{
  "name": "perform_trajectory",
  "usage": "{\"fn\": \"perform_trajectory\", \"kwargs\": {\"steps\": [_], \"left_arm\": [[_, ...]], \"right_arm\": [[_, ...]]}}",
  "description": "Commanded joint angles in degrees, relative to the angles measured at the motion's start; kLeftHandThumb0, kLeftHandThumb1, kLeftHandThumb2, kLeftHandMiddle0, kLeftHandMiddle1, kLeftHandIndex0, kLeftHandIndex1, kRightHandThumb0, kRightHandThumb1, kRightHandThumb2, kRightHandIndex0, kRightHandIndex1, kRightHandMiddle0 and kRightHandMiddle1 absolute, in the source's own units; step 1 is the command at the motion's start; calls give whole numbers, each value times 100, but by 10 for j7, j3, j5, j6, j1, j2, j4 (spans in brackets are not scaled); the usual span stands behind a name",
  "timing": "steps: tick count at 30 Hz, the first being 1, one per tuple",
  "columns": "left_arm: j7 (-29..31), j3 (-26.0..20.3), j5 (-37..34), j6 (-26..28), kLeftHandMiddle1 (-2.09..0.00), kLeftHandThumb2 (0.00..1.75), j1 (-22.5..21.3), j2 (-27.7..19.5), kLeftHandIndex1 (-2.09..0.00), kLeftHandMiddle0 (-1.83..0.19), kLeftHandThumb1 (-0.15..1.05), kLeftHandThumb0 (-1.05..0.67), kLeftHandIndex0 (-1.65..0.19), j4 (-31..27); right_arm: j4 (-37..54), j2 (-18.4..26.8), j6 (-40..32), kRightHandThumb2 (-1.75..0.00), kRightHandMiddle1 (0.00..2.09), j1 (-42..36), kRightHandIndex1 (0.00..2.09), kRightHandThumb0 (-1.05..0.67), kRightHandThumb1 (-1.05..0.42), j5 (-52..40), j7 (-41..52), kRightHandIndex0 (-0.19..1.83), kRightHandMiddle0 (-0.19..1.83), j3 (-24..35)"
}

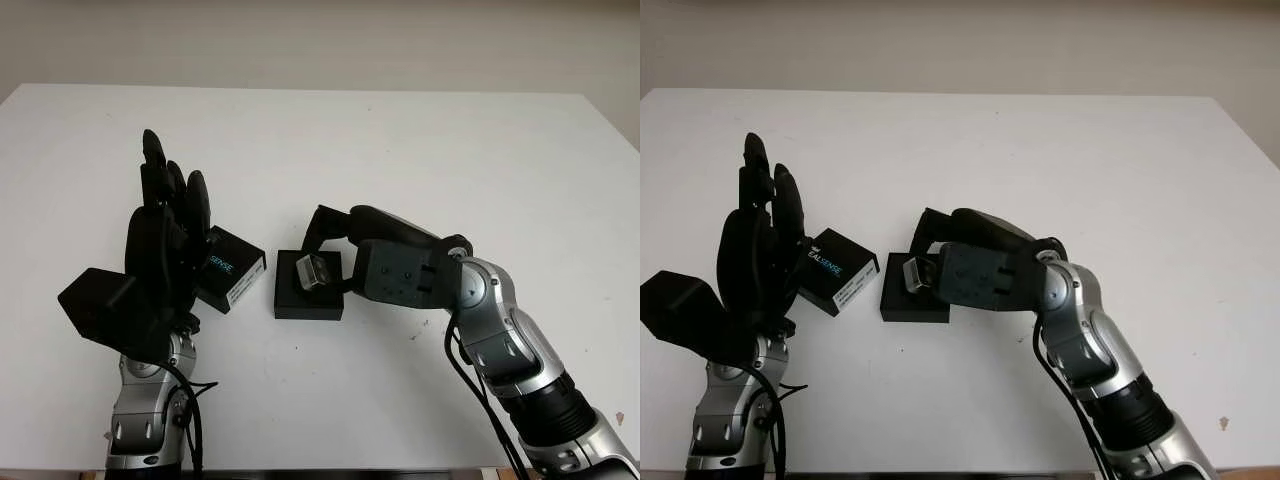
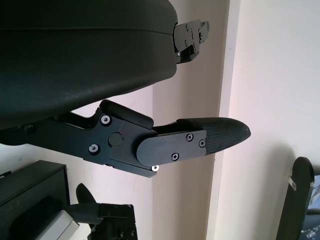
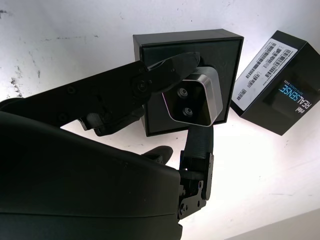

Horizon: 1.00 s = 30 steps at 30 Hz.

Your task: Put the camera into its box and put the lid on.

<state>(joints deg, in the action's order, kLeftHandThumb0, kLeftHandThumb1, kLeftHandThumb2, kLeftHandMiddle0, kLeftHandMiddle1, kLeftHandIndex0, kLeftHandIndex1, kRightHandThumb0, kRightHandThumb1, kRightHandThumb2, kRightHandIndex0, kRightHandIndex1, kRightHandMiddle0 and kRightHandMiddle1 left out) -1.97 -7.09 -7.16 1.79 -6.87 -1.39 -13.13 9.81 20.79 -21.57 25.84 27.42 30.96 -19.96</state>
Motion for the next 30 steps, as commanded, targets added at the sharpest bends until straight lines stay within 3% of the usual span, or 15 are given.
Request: {"fn": "perform_trajectory", "kwargs": {"steps": [1, 13, 18, 20, 21, 25, 30], "left_arm": [[1, 0, -4, 2, 0, 52, 0, 2, 0, 19, 105, -72, 19, -13], [-3, 1, -3, 6, 0, 52, 8, 5, 0, 19, 105, -72, 19, -22], [0, 1, -2, 3, 0, 52, 10, 4, 0, 19, 105, -71, 19, -22], [-2, 1, -1, 5, 0, 52, 10, 5, 0, 19, 105, -72, 19, -24], [-2, 2, -1, 7, 0, 52, 10, 4, 0, 19, 105, -72, 19, -25], [-1, 2, -1, 4, 0, 52, 12, 4, 0, 19, 105, -71, 19, -27], [3, 1, -3, 3, 0, 52, 13, 2, 0, 19, 105, -71, 19, -26]], "right_arm": [[13, 3, -3, -5, 201, -15, 39, -37, -104, 2, 0, 24, 23, -4], [0, 0, -4, -9, 209, -16, 35, -36, -105, 21, -23, 23, 23, -17], [-11, -6, -9, -12, 203, -13, 30, -37, -105, 26, -34, 19, 11, -18], [-18, -6, 6, -10, 187, -16, 25, -40, -105, 20, -39, 15, -3, -17], [-22, -4, 15, -8, 169, -16, 20, -43, -105, 18, -41, 12, -11, -16], [-37, 2, 57, -5, 122, -16, 10, -50, -102, 17, -51, 7, -16, -16], [-56, 11, 107, -5, 112, -17, 8, -54, -100, 16, -62, 6, -15, -12]]}}
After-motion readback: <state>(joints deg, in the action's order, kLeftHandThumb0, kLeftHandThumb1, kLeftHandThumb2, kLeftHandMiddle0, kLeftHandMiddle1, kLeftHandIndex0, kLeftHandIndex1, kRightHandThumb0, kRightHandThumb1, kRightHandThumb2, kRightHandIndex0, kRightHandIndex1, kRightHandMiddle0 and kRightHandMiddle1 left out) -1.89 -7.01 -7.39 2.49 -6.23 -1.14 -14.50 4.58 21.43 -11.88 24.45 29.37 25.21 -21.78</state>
